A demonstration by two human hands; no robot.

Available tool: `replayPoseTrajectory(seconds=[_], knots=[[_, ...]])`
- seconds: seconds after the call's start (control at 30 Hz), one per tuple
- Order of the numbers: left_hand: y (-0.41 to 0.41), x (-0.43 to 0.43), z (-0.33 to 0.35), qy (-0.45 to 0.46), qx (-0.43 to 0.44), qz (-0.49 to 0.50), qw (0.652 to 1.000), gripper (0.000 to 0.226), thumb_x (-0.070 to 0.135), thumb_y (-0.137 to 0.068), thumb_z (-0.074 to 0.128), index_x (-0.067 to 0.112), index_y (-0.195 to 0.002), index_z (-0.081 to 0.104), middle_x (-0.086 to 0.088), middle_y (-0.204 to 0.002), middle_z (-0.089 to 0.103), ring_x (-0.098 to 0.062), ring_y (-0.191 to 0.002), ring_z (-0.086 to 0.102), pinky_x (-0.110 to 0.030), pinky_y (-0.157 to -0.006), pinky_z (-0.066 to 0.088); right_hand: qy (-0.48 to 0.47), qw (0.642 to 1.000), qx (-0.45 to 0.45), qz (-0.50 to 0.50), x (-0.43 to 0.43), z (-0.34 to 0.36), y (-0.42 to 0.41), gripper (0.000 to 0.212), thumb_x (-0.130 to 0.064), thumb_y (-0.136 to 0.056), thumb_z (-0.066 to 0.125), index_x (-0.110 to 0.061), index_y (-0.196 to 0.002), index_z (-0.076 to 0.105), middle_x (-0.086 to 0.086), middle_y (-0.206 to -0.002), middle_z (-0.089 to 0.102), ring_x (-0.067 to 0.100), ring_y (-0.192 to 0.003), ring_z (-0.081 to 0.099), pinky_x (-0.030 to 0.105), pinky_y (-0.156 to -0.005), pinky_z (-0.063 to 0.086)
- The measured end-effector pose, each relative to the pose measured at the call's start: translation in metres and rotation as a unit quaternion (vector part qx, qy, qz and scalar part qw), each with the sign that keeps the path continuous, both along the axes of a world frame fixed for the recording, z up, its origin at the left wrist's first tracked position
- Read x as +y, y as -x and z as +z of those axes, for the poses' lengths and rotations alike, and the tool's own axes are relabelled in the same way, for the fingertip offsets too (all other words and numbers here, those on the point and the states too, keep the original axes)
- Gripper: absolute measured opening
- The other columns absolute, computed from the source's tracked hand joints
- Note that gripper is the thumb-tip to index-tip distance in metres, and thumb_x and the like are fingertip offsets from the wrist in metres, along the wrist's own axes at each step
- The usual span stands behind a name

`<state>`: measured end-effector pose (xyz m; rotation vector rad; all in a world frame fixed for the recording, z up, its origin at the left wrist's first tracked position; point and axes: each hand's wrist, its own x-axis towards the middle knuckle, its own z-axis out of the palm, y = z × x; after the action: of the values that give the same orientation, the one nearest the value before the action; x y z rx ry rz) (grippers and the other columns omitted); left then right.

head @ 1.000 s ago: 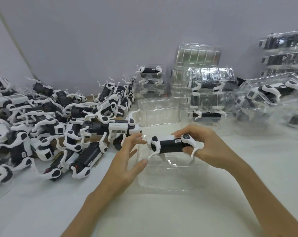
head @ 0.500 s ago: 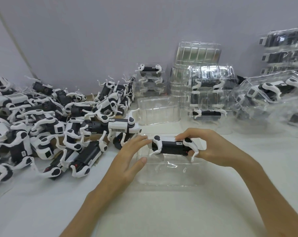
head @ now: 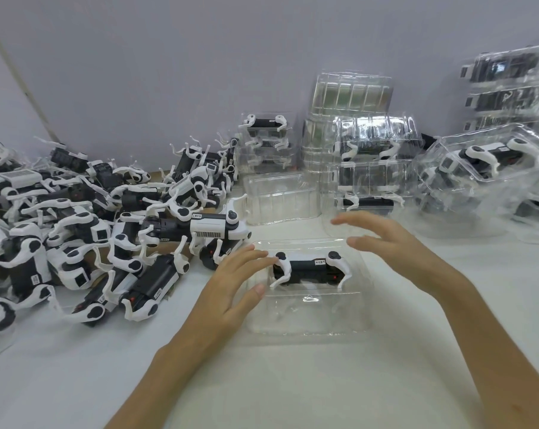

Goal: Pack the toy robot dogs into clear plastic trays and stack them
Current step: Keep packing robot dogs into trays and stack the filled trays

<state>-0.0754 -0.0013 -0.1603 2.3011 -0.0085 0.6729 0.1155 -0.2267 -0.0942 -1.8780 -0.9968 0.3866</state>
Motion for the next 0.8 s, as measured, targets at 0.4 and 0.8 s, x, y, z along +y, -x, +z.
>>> replayPoseTrajectory(seconds=[0.4, 0.8], knots=[[0.002, -0.011, 0.001, -0.003, -0.008, -0.017, 1.0, 0.035, 0.04, -0.098, 0.041, 0.037, -0.119, 0.069, 0.018, -0.14, 0.053, -0.013, -0.143, 0.035, -0.018, -0.114, 0.021, 0.205, 0.977, 0.063, 0.001, 0.003, -0.015, -0.007, 0.103, -0.083, -0.061, 0.056, -0.038, -0.15, 0.028, -0.015, -0.143, 0.049, 0.0, -0.118, 0.051, 0.031, -0.102, 0.034], [0.003, -0.019, 0.001, -0.019, -0.001, -0.023, 1.0, 0.034, 0.042, -0.096, 0.046, 0.032, -0.112, 0.074, 0.022, -0.137, 0.045, -0.012, -0.139, 0.033, -0.013, -0.11, 0.017, 0.135, 0.986, 0.095, -0.001, 0.005, -0.018, -0.007, 0.078, -0.057, -0.065, 0.076, -0.036, -0.136, 0.048, -0.012, -0.135, 0.056, 0.005, -0.119, 0.059, 0.032, -0.105, 0.042]])
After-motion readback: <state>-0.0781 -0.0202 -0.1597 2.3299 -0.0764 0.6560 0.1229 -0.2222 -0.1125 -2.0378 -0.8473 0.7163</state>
